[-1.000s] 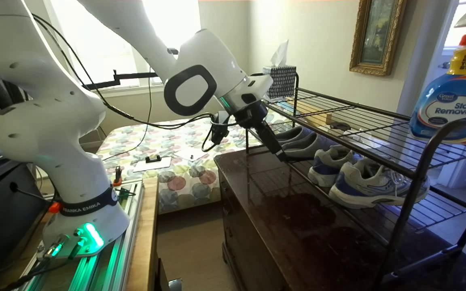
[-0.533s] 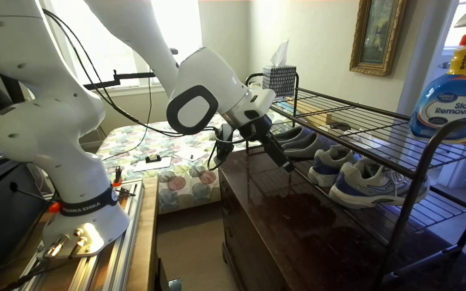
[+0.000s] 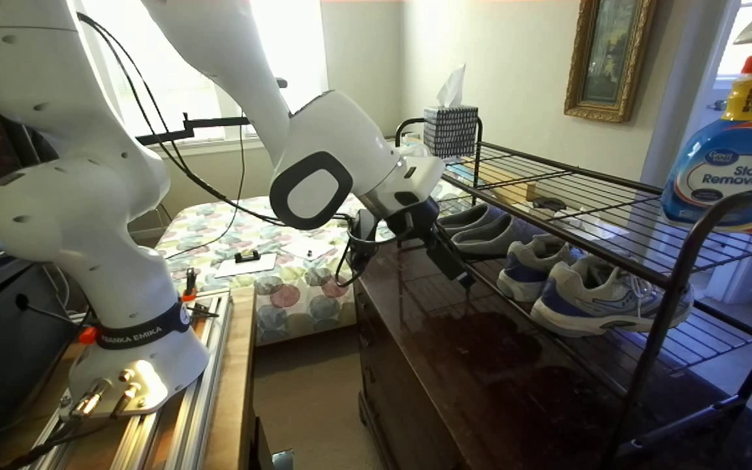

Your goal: Move the blue sneakers

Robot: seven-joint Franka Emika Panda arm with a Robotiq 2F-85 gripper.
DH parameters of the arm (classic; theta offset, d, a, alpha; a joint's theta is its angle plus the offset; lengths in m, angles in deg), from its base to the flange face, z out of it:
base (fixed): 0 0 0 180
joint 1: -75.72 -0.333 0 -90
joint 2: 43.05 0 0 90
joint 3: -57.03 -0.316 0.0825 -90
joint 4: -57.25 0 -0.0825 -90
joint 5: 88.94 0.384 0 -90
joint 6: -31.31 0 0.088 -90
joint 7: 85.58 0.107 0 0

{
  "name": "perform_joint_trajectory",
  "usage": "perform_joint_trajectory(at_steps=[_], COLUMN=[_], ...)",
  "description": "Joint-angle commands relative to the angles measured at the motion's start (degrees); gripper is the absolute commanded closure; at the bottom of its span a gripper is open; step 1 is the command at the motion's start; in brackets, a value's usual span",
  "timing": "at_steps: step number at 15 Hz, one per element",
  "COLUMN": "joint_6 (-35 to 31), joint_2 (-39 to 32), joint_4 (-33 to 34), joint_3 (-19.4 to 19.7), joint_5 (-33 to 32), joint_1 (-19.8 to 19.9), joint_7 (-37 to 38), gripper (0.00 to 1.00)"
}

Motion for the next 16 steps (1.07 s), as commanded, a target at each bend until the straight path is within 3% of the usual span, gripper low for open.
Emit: perform_joint_trajectory(at_steps=[1,2,3,4,5,6,7,9,11,12,16], joint_6=[0.00,-1.50,-3.80,-5.76,-8.62,-11.87,-15.29,-21.48,-27.82,-30.77,-40.00], joint_2=[0.00,-0.03,-0.52,-1.03,-2.11,-3.09,-4.40,-7.23,-10.51,-12.04,-17.20], joint_4=[0.00,0.01,0.05,0.12,0.12,0.11,0.11,0.06,-0.03,-0.05,-0.08], joint_3=[0.00,-0.17,3.53,3.96,1.22,1.33,3.90,1.35,0.70,2.38,2.72], joint_5=[0.00,2.24,3.52,3.94,5.55,6.56,6.14,8.69,13.15,14.53,17.67], joint_1=[0.00,0.14,-3.62,-3.91,-1.61,-2.22,-5.51,-5.33,-7.66,-10.49,-13.82], joint_7=[0.00,-2.48,-5.12,-6.16,-7.56,-8.62,-8.58,-11.82,-14.75,-15.40,-15.21], gripper=[0.00,0.00,0.00,0.00,0.00,0.00,0.00,0.00,0.00,0.00,0.00])
